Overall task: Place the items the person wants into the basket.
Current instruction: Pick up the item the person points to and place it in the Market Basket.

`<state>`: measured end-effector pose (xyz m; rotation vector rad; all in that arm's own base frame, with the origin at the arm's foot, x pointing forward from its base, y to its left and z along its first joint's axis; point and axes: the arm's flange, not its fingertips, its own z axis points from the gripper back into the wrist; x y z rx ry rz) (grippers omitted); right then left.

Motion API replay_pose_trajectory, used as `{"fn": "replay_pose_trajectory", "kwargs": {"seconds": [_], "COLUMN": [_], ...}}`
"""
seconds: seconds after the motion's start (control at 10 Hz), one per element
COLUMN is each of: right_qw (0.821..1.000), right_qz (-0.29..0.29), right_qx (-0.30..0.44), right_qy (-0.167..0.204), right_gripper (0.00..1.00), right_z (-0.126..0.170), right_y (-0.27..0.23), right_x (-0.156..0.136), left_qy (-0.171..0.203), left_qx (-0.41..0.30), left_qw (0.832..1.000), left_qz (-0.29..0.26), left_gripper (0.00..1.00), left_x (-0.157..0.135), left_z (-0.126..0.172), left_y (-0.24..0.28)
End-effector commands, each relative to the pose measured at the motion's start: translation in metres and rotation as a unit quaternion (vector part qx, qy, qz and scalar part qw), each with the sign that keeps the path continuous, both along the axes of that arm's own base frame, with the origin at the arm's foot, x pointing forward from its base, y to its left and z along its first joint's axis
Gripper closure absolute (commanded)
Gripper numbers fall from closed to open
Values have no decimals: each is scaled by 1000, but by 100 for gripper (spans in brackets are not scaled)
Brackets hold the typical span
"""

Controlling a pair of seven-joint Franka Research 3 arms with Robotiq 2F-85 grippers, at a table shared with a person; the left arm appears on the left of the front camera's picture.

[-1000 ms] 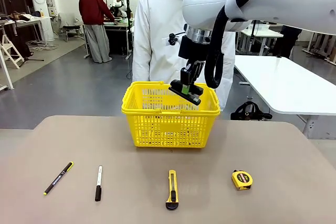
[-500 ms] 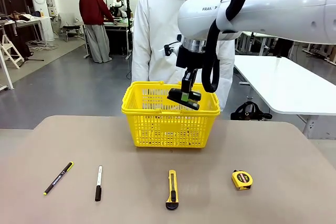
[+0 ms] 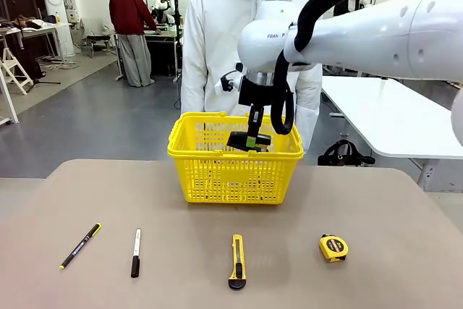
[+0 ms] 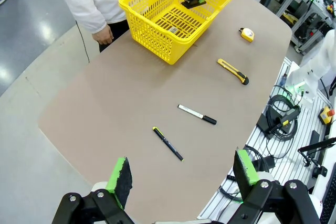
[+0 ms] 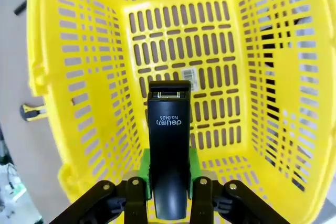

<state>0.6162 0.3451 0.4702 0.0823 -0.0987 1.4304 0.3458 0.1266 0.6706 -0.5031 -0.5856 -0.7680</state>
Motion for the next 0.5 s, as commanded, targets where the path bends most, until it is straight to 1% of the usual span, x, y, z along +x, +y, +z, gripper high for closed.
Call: {"fn": "replay_pose_trajectory", "kwargs": {"seconds": [0.0,0.1,0.3,0.4], "right_qw": [1000,1000,1000,1000], "right_qz": [1,4,11,12], "right_qx": [-13,-14,-10,-8], "right_qy": [9,13,11,7], "right_gripper": [68,68,68,17], "right_z": [-10,-17,-18,-18], "right_y": [6,7,8,8], "right_x": [20,24,24,23], "left_qy": [-3,-3,-3,-3], "left_qx": [-4,-4,-4,-4], "left_qw": [1000,1000,1000,1000], "left_qz": [-5,-5,-5,-5], "left_gripper": [0,0,0,0], "left_x": [-1,-1,-1,-1], "left_z": [1,1,1,1], "left_y": [1,1,1,1]}}
